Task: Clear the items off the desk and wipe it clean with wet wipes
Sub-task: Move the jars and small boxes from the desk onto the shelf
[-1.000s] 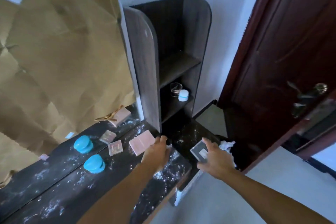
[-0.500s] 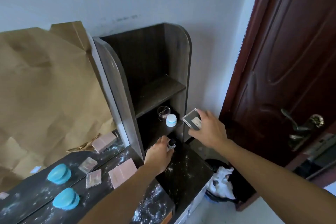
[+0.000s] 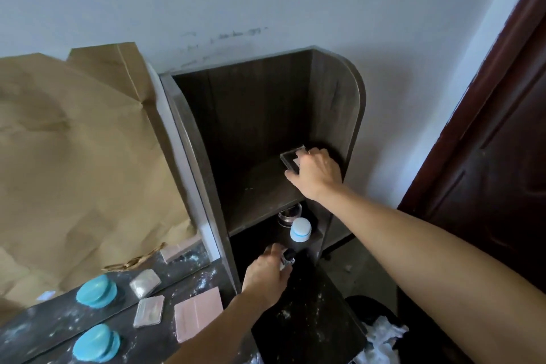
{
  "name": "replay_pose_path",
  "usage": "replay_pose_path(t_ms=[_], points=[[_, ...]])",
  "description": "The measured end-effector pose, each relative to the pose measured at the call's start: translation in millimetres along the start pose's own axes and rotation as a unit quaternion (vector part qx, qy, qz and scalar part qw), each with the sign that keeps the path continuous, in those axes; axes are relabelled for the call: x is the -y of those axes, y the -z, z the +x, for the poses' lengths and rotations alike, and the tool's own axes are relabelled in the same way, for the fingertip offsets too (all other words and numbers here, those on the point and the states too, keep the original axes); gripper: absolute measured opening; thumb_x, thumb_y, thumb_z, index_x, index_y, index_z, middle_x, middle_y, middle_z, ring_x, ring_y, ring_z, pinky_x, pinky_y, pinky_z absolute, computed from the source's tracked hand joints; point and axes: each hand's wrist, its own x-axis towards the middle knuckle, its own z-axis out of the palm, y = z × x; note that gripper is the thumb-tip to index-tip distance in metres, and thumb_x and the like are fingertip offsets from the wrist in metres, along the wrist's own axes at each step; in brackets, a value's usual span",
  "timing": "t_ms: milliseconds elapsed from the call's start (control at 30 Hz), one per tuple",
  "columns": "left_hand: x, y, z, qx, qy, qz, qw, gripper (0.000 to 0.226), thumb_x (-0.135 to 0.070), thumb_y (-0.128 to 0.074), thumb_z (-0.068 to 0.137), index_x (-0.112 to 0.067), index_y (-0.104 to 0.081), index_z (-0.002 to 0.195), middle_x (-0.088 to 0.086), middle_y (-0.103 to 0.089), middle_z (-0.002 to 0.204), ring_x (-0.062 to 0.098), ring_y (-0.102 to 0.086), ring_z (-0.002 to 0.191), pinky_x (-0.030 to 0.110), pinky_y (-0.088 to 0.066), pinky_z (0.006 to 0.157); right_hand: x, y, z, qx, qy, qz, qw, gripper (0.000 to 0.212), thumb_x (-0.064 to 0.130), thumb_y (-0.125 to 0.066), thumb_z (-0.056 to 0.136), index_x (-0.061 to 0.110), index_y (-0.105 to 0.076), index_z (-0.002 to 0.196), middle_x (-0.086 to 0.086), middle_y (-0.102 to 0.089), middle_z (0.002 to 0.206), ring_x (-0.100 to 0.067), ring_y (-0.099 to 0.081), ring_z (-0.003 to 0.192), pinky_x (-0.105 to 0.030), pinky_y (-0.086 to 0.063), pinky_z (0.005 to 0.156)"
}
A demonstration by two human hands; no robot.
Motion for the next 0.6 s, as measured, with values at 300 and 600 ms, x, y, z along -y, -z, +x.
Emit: replay_pose_path(t_ms=[300,600], points=[[-2.7,-6.8,6.7,-0.034,0.094,0.001,0.995,0.039,-0.032,-0.055,0.089,-0.021,-0.049,0.125,-0.001,-0.053,0.122,0.021,-0.058,0.106,0.034,-0.050,0.083,-10.1,-10.7,6.0,-0.078,0.094,0.030,0.992,0.039,0.046,-0.053,0.087,0.016,-0.068,0.106,-0.007,-0.060,0.119,-0.030,-0.050,0.109,-0.042,-0.042,0.080],[-3.6,-38.1,25.6,-0.083,0.213,-0.005,0.973,0.039,-0.016,-0.060,0.079,-0.020,-0.060,0.118,0.002,-0.058,0.120,0.023,-0.052,0.114,0.034,-0.047,0.090,-101.5,-54.1,-97.3,-0.084,0.225,0.252,0.937,0.014,0.027,-0.058,0.087,0.018,-0.068,0.090,0.009,-0.063,0.080,-0.010,-0.059,0.072,-0.027,-0.047,0.056]])
